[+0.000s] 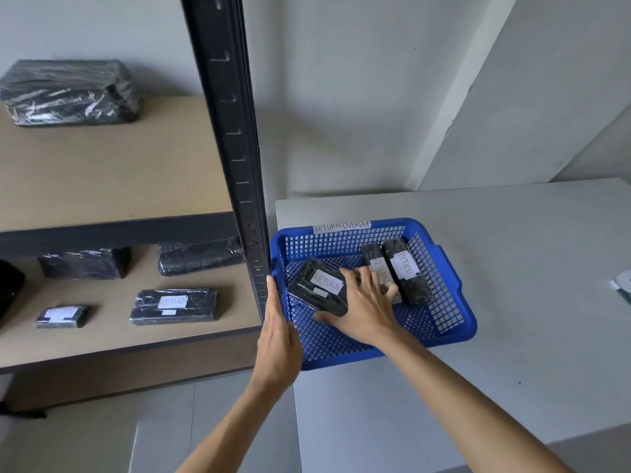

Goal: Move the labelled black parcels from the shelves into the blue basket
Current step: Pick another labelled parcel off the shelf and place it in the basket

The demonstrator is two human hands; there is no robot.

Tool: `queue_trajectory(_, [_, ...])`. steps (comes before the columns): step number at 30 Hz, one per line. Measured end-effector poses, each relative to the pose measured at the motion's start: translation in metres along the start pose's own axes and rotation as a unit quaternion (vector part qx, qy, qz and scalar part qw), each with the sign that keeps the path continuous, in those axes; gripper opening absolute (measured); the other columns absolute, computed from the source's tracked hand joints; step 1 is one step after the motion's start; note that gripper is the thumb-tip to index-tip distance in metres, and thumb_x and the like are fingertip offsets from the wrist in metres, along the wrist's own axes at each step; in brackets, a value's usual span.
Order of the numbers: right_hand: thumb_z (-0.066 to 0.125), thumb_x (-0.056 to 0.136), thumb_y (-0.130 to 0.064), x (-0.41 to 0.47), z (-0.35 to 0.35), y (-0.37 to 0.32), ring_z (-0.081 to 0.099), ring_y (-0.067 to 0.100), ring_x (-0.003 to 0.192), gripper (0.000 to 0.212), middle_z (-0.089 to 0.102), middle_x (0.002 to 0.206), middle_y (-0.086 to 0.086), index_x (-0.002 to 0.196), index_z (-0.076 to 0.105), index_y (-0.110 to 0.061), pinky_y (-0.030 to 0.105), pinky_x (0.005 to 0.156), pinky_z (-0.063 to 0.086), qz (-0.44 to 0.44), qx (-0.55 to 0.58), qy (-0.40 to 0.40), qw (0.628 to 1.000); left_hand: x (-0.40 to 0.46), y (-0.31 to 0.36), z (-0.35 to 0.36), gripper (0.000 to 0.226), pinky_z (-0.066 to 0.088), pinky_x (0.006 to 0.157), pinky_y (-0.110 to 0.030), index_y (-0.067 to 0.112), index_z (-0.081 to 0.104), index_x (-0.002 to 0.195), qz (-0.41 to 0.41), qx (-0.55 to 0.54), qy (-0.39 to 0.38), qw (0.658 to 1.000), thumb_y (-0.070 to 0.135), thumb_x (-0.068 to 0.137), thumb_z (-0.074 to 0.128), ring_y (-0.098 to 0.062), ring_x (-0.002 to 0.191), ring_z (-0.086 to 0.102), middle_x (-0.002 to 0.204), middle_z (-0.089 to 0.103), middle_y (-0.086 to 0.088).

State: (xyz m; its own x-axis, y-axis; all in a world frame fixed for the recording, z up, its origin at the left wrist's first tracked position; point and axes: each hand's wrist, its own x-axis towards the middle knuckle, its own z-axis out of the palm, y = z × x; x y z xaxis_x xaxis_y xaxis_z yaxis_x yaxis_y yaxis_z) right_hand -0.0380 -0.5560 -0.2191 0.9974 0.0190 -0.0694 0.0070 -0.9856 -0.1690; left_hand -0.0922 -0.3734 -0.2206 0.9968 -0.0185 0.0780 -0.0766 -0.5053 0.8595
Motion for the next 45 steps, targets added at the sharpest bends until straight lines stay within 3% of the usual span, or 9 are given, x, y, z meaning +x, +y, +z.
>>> queue_trajectory(5, [0.059,0.062,-0.085,0.010,-0.009,0.003,0.037,0.022,0.123,0.104,0.040,0.129,0.001,0.143,0.034,-0.026,0.048,0.094,0.027,-0.031,-0.006,-0.003,1.000,0.000,0.006,-0.001,0.082,0.010,0.093,0.009,0.018,-0.009,0.152,-0.022,-0.001,-0.007,1.000,-0.010,0.087,0.033,0.015,0.129,0.009,0.162,0.000,0.004])
queue_trajectory(10, [0.066,0.053,-0.088,0.018,-0.020,-0.015,0.045,0.025,0.117,0.112,0.046,0.130,0.007,0.136,0.041,-0.018,0.046,0.090,0.028,0.006,-0.076,0.040,0.996,0.002,0.007,-0.002,0.082,0.008,0.095,0.008,0.019,-0.011,0.152,-0.027,0.011,-0.012,1.000,-0.008,0.088,0.032,-0.002,0.142,0.013,0.162,0.002,0.003])
queue_trajectory(23, [0.028,0.054,-0.105,0.011,-0.004,-0.009,0.049,0.025,0.087,0.122,0.038,0.128,0.011,0.127,0.041,-0.008,0.044,0.089,0.025,0.132,-0.137,0.000,0.982,0.001,0.014,-0.006,0.079,0.015,0.084,0.012,0.020,-0.009,0.152,-0.053,-0.007,-0.026,0.998,-0.006,0.092,0.034,0.015,0.127,0.020,0.161,0.001,0.006])
queue_trajectory(30, [0.036,0.061,-0.099,0.014,-0.002,-0.005,0.050,0.024,0.098,0.115,0.044,0.121,0.009,0.127,0.046,-0.005,0.044,0.087,0.027,0.146,-0.131,0.032,0.980,0.002,0.020,-0.009,0.080,0.030,0.085,0.003,0.022,-0.008,0.152,-0.052,-0.039,-0.037,0.997,-0.008,0.092,0.034,0.040,0.091,0.022,0.161,0.010,0.002])
queue_trajectory(32, [0.044,0.060,-0.096,0.014,-0.001,-0.006,0.050,0.024,0.094,0.103,0.048,0.112,0.008,0.114,0.050,-0.008,0.044,0.083,0.026,0.135,-0.127,0.058,0.981,0.002,0.020,-0.009,0.080,0.032,0.091,-0.010,0.023,-0.009,0.152,-0.055,-0.040,-0.034,0.997,-0.007,0.092,0.034,0.038,0.090,0.022,0.161,0.011,0.002])
queue_trajectory(35, [0.055,0.053,-0.093,0.013,0.002,-0.009,0.047,0.024,0.091,0.097,0.049,0.104,0.007,0.104,0.050,-0.010,0.043,0.079,0.027,0.130,-0.112,0.096,0.980,0.002,0.020,-0.009,0.080,0.030,0.084,0.002,0.024,-0.010,0.152,-0.057,-0.033,-0.037,0.997,-0.006,0.092,0.034,0.036,0.091,0.025,0.161,0.011,0.003])
queue_trajectory(39, [0.053,0.057,-0.094,0.018,0.006,-0.007,0.045,0.025,0.104,0.102,0.049,0.117,0.008,0.114,0.049,-0.010,0.042,0.082,0.029,0.162,-0.088,0.084,0.979,0.001,0.020,-0.009,0.080,0.033,0.084,-0.002,0.024,-0.008,0.152,-0.065,-0.035,-0.038,0.997,-0.007,0.092,0.034,0.014,0.101,0.040,0.160,0.014,0.003])
queue_trajectory(42, [0.042,0.058,-0.099,0.022,0.009,-0.002,0.042,0.027,0.114,0.111,0.046,0.127,0.009,0.122,0.045,-0.009,0.043,0.088,0.031,0.198,-0.062,0.064,0.976,0.001,0.021,-0.009,0.079,0.028,0.079,0.006,0.021,-0.008,0.152,-0.060,-0.041,-0.039,0.997,-0.007,0.092,0.034,0.031,0.096,0.031,0.160,0.011,0.003])
queue_trajectory(45, [0.038,0.059,-0.100,0.023,0.011,-0.002,0.040,0.028,0.116,0.114,0.044,0.129,0.011,0.125,0.045,-0.007,0.043,0.087,0.030,0.195,-0.064,0.071,0.976,0.001,0.019,-0.009,0.079,0.032,0.077,0.002,0.022,-0.007,0.152,-0.062,-0.043,-0.040,0.996,-0.007,0.092,0.033,0.022,0.101,0.038,0.161,0.011,0.002])
